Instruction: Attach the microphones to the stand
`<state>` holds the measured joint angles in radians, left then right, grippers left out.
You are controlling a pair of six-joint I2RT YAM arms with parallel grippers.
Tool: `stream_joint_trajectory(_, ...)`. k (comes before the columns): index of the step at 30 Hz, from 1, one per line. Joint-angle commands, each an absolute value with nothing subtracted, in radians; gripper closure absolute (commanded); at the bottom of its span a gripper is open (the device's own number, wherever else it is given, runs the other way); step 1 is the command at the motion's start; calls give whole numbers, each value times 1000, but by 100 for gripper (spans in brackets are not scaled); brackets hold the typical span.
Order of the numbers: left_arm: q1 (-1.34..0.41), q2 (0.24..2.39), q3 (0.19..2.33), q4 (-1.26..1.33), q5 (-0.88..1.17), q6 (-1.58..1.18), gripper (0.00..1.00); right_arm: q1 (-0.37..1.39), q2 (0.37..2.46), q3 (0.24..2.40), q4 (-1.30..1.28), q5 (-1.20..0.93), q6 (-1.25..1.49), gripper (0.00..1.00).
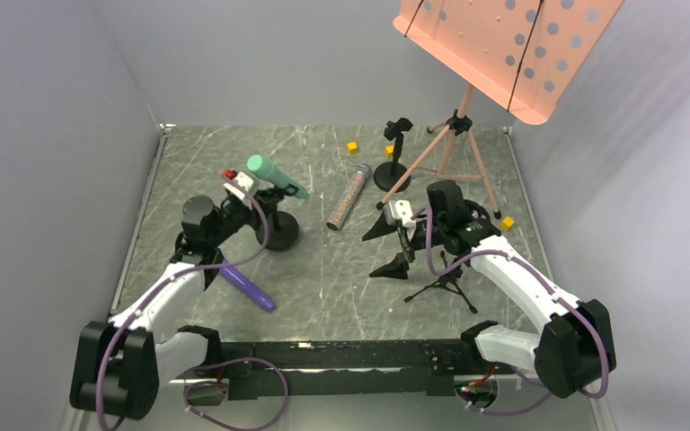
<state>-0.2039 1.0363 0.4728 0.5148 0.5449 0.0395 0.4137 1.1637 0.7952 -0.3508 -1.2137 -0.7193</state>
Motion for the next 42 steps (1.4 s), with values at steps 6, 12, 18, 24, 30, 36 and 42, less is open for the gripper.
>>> stream_joint_trajectory(6, 43, 1351, 724, 935, 357, 11, 100, 419, 1179, 809, -383, -1255, -783, 9)
stream_joint_trajectory(12, 125, 1585, 953, 925, 293, 57, 100, 434, 1210, 838, -463, -1240, -851, 9)
stream_joint_trajectory(18, 197, 1787, 1141, 944, 259, 29, 100, 440, 1231, 856, -505, -1235, -882, 9)
stream_joint_trajectory(24, 251, 1915, 1284, 904, 271, 26, 100, 448, 1266, 878, -556, -1229, -923, 9)
stream_joint_trajectory(30, 270, 1966, 1304, 888, 262, 17, 99, 463, 1296, 884, -573, -1211, -943, 9)
stream_joint_trajectory(36, 273, 1951, 1253, 880, 214, 7, 77, 469, 1303, 879, -565, -1199, -942, 9)
stream_joint_trajectory(42, 273, 1885, 1139, 925, 169, -44, 12, 469, 1293, 873, -551, -1193, -933, 9)
